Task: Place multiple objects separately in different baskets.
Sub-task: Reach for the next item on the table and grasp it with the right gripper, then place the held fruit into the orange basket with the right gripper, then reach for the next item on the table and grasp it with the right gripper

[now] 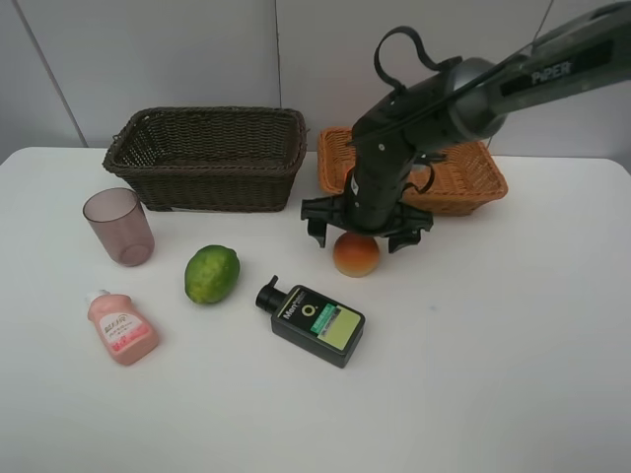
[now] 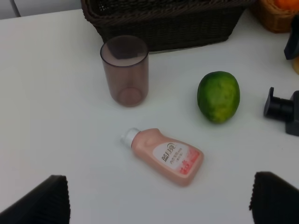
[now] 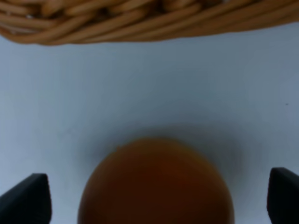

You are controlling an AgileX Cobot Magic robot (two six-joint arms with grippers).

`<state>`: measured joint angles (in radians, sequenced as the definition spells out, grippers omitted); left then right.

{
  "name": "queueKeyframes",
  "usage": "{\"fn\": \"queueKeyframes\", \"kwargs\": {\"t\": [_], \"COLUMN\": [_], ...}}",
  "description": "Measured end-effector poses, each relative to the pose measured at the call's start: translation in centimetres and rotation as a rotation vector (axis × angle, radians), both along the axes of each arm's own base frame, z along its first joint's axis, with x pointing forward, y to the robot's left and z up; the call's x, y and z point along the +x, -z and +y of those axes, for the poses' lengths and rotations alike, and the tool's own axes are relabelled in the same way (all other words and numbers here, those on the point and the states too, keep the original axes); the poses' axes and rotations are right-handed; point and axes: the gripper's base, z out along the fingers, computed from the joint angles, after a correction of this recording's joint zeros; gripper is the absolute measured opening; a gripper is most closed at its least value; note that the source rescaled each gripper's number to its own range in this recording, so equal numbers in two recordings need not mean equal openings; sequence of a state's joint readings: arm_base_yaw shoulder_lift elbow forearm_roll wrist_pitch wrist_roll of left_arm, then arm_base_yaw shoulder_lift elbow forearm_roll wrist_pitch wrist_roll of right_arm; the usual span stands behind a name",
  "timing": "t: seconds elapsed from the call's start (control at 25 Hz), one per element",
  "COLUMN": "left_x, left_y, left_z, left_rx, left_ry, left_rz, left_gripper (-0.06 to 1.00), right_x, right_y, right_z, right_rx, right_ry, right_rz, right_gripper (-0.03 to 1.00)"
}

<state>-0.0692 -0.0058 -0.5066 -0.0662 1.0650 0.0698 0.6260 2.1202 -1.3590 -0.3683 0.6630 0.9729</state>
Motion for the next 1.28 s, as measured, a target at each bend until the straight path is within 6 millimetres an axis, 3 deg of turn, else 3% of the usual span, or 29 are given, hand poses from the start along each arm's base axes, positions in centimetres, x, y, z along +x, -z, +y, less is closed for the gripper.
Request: {"fn": "queueKeyframes", "kwargs": {"t": [0.4, 0.48, 0.56, 0.6, 0.68, 1.28], "left_x": [0.0, 0.0, 0.0, 0.0, 0.0, 0.0], "left_y": [0.0, 0.0, 0.0, 0.0, 0.0, 0.0], "left_z": [0.0, 0.0, 0.0, 0.0, 0.0, 0.0], "left_rx": [0.000, 0.000, 0.000, 0.000, 0.000, 0.000], "left_ry": [0.000, 0.000, 0.000, 0.000, 0.000, 0.000], "left_rz": [0.000, 0.000, 0.000, 0.000, 0.000, 0.000], "left_gripper": [1.00, 1.00, 1.00, 1.00, 1.00, 1.00], "right_x": [0.0, 0.0, 0.0, 0.0, 0.1, 0.1], "right_y": [1.7, 1.7, 1.7, 1.7, 1.7, 1.8], "right_z": [0.1, 0.1, 0.1, 0.1, 0.1, 0.1], "right_rx": [-0.013, -0.013, -0.012, -0.010, -0.007, -0.009], "right_ry": [0.001, 0.001, 0.000, 0.000, -0.001, -0.002], "right_rz": [0.027, 0.027, 0.026, 0.025, 0.022, 0.023], "right_gripper": [1.00, 0.94, 0.75, 0.55, 0.02, 0.01]}}
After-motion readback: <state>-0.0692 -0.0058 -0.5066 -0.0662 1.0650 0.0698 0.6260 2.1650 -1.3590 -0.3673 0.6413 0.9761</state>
